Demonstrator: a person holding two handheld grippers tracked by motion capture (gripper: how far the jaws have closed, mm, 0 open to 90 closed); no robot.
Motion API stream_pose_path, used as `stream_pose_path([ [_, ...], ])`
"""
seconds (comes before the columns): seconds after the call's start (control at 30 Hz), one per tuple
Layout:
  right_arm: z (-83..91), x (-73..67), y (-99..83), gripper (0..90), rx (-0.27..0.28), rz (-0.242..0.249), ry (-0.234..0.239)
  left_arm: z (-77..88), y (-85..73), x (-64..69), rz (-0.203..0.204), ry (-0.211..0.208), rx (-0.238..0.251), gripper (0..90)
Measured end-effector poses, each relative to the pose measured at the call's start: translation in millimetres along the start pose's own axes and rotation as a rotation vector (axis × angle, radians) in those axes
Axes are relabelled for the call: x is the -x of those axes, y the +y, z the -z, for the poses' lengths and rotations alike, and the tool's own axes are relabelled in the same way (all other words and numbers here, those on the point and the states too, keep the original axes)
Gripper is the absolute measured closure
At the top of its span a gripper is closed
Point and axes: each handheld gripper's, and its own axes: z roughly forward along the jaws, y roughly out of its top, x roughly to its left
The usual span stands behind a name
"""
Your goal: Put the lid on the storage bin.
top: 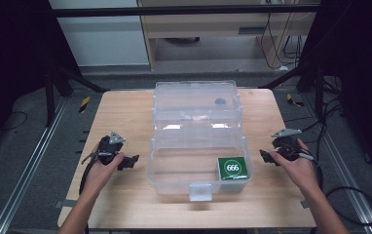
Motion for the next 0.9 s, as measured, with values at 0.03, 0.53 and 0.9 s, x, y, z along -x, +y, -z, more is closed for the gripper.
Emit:
stream_pose_path([
  [0.03,17.2,-1.8,6.9,16.2,0.007,0.042,-0.006,7.6,2.0,4.1,-0.017,-0.015,-0.005,3.7],
  [0.53,89.0,-7.7,88.5,29.0,0.009,0.288,0.07,84.6,50.2,65.8,-0.303,-0.124,0.006,3.7],
  [0.9,108.3,-22.6,149.2,50.5,0.028,0.483,0.129,89.8,68.0,95.2,-0.401,-0.199,0.009,5.8],
])
